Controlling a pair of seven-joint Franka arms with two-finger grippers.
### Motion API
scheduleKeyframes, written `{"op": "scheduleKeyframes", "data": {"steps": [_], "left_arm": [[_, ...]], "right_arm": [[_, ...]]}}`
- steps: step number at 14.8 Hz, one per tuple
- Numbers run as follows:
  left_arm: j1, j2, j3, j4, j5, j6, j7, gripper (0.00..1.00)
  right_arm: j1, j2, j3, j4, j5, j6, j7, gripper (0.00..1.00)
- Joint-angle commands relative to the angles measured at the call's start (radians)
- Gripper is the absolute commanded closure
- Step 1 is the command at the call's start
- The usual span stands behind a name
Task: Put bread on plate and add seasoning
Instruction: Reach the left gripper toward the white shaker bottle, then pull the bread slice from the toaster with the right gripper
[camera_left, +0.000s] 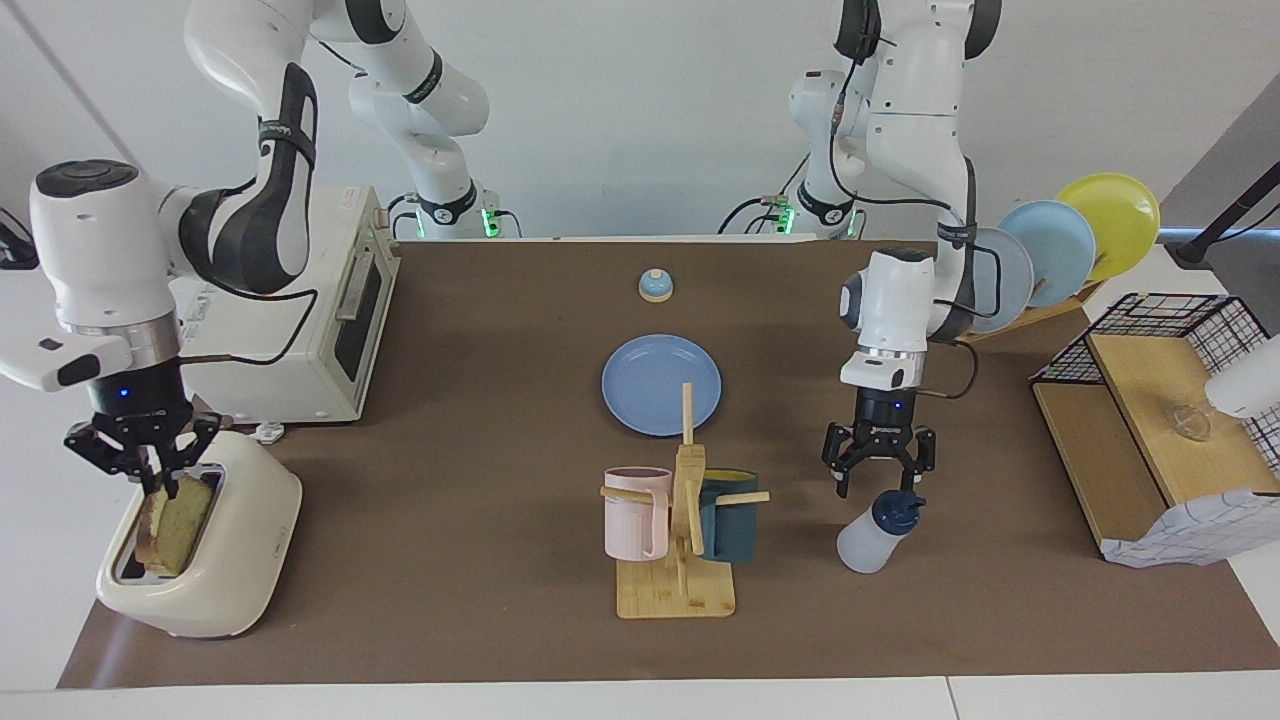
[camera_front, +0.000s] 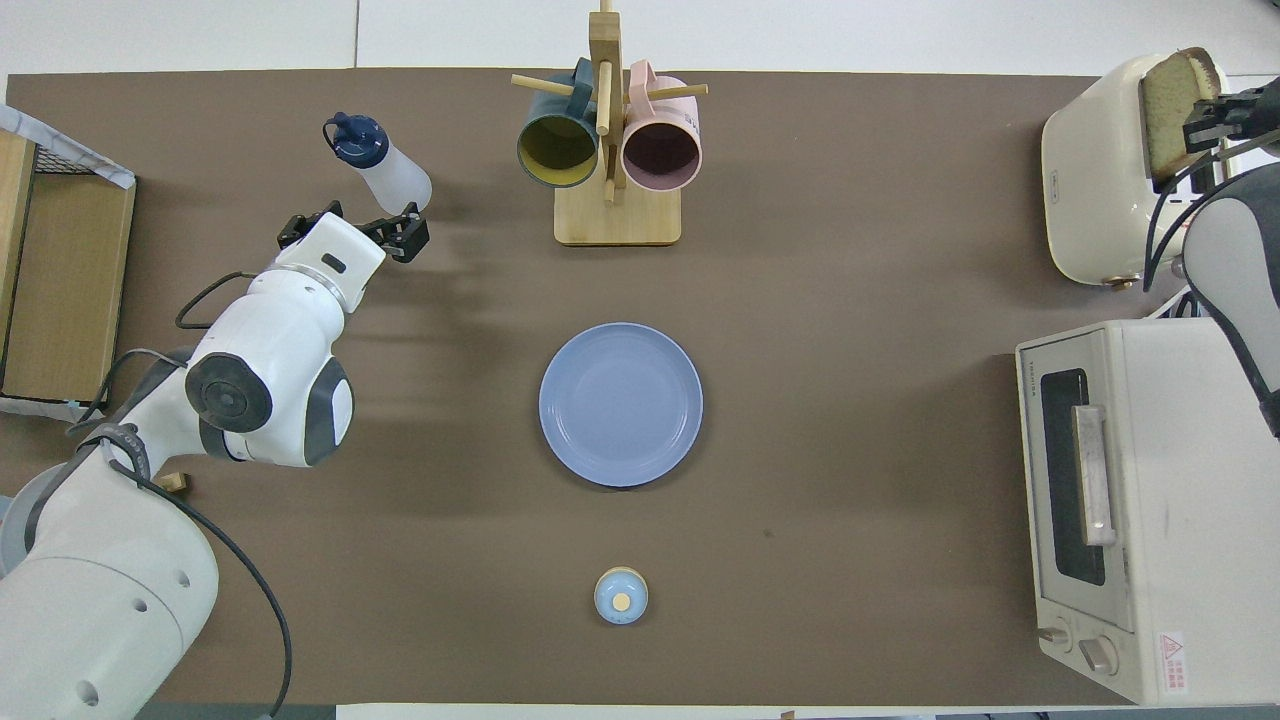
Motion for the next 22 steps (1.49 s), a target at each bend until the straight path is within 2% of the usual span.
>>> {"op": "scheduleKeyframes", "data": {"steps": [1,4,8,12,16,19,22], "left_arm": [[-0.038,0.040,0.038,0.050,-0.020,0.026,-0.001,0.00],[-0.041,0.051,0.038,0.064,-0.029,0.028,-0.001,0.00],[-0.039,0.081,0.038,0.113,-0.044,0.024,-0.001,0.00],[-0.050,0.092,0.039,0.114,-0.063,0.026,-0.002,0.00],[-0.053,0.114,0.041,0.148,-0.070,0.026,-0.002,0.00],[-0.052,0.123,0.041,0.162,-0.075,0.026,-0.004,0.00],[-0.044,0.127,0.041,0.177,-0.080,0.026,-0.004,0.00]], "right_arm": [[-0.005,0.016,0.009,0.054,-0.041,-0.031,-0.037,1.00],[0.000,0.026,0.010,0.155,-0.043,-0.184,-0.062,1.00],[0.030,-0.028,0.014,0.255,-0.044,-0.422,-0.062,1.00],[0.119,-0.135,0.017,0.258,-0.035,-0.544,-0.062,1.00],[0.199,-0.182,0.059,0.254,0.004,-0.666,-0.039,1.00],[0.213,-0.197,0.119,0.244,0.078,-0.748,0.149,1.00],[0.231,-0.227,0.144,0.180,0.181,-0.744,0.329,1.00]]}}
